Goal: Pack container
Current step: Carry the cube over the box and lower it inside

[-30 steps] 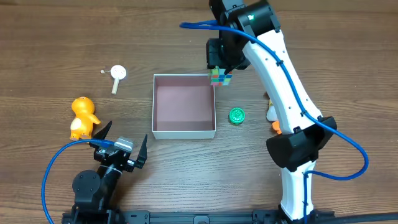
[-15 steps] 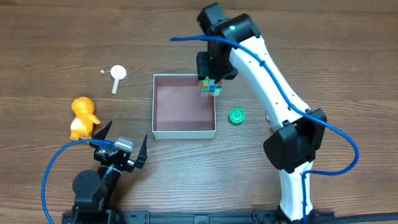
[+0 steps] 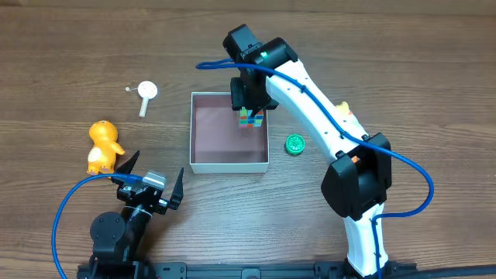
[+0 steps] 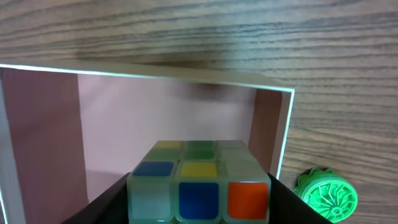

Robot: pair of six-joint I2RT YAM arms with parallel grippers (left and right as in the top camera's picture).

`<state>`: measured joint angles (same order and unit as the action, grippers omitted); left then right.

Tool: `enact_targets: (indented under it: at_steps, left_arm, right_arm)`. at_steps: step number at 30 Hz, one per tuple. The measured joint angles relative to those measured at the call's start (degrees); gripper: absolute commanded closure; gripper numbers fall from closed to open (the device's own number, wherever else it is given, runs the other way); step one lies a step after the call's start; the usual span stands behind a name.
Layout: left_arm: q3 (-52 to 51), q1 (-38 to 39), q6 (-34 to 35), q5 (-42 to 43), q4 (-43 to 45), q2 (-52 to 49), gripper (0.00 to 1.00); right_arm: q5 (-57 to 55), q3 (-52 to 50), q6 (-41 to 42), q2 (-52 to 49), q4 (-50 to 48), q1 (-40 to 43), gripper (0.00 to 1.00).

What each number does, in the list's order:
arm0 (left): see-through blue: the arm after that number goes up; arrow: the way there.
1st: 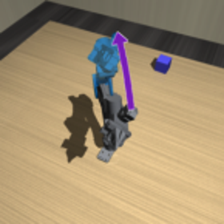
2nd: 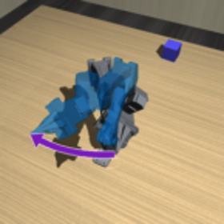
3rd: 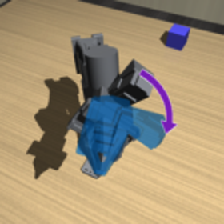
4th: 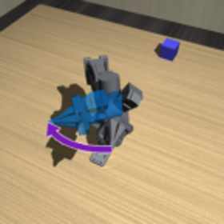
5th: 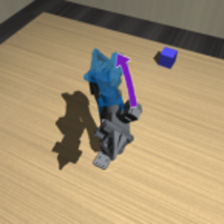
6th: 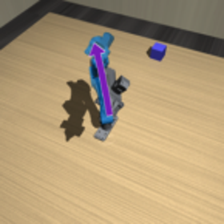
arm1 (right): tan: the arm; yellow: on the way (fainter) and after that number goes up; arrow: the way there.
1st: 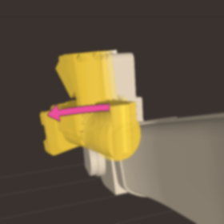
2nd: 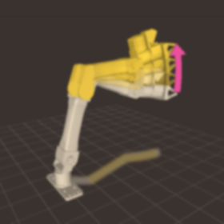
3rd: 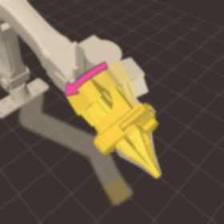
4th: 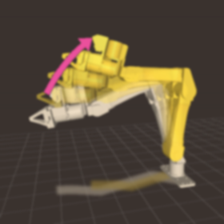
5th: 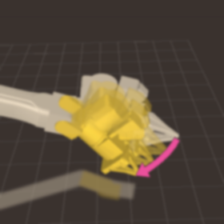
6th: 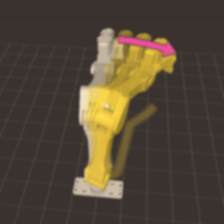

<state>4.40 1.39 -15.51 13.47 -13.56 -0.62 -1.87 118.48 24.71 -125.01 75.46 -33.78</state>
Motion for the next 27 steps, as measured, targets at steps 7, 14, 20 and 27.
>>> enact_targets:
  at_steps: [7,14,20,27]
  left_arm:
    - [0.0,0.0,0.0,0.0,0.0,0.0,0.00]
    - [0.0,0.0,0.0,0.0,0.0,0.0,0.00]
    - [0.0,0.0,0.0,0.0,0.0,0.0,0.00]
    - [0.0,0.0,0.0,0.0,0.0,0.0,0.00]
  right_arm:
    - [0.0,-5.6,1.8,0.0,-5.0,0.0,0.58]
    - [-0.2,-5.6,0.9,0.0,-6.4,0.0,0.29]
    - [-2.9,-5.6,0.5,0.0,-6.5,0.0,0.27]
    - [6.0,-5.6,-6.7,0.0,-8.1,-0.4,0.96]
